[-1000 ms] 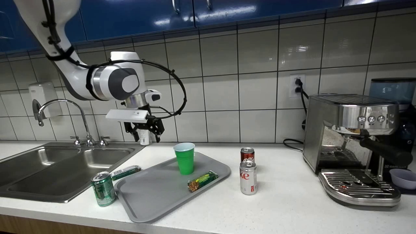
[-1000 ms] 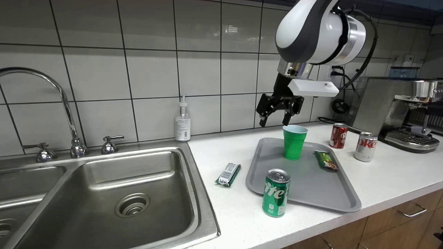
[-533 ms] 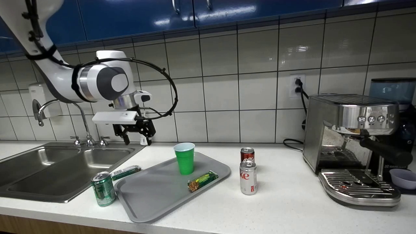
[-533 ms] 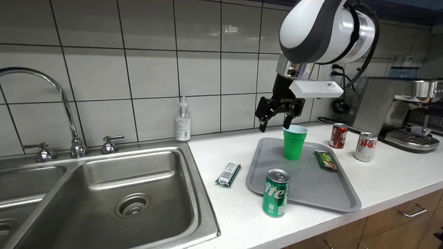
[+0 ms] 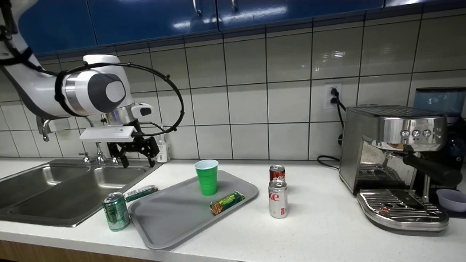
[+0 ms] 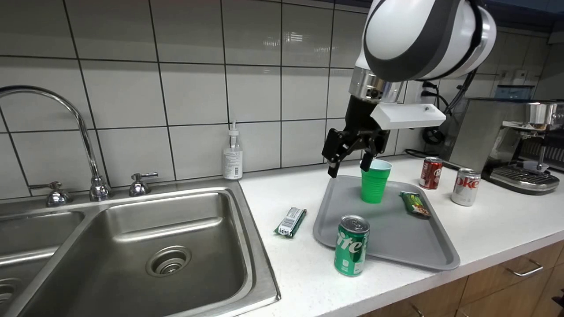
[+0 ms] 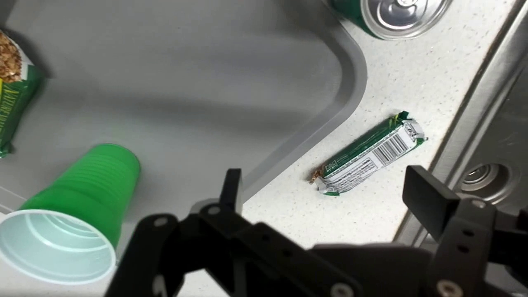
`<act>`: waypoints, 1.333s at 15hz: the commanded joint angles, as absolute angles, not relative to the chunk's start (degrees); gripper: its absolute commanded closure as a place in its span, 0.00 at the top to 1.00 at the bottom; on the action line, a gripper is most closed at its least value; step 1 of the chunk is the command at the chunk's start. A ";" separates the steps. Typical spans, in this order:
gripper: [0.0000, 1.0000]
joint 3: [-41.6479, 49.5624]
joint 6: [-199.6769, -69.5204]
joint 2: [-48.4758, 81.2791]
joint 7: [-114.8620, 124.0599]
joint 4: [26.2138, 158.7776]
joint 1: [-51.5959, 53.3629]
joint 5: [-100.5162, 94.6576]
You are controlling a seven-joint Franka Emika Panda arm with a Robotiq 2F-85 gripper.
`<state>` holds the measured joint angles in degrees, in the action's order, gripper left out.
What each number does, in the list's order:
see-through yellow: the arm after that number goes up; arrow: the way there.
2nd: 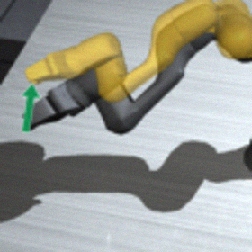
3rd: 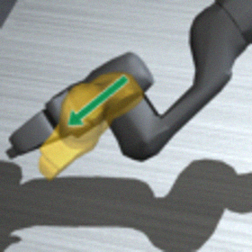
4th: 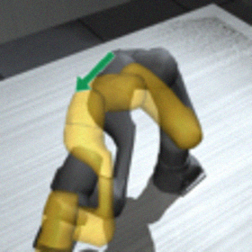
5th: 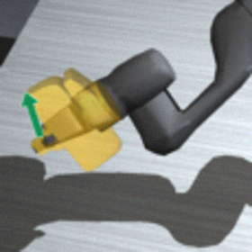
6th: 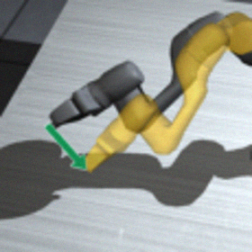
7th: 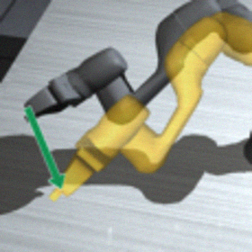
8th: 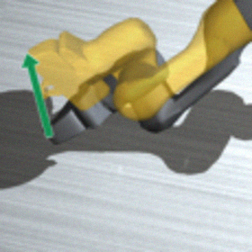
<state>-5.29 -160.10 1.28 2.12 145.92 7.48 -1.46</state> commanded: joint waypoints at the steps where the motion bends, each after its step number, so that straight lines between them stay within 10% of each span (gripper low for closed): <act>1: 1.00 -6.81 -159.98 -3.33 9.65 149.58 8.50 -5.94; 20: 1.00 -13.41 -159.20 -5.61 26.29 156.95 9.69 -9.02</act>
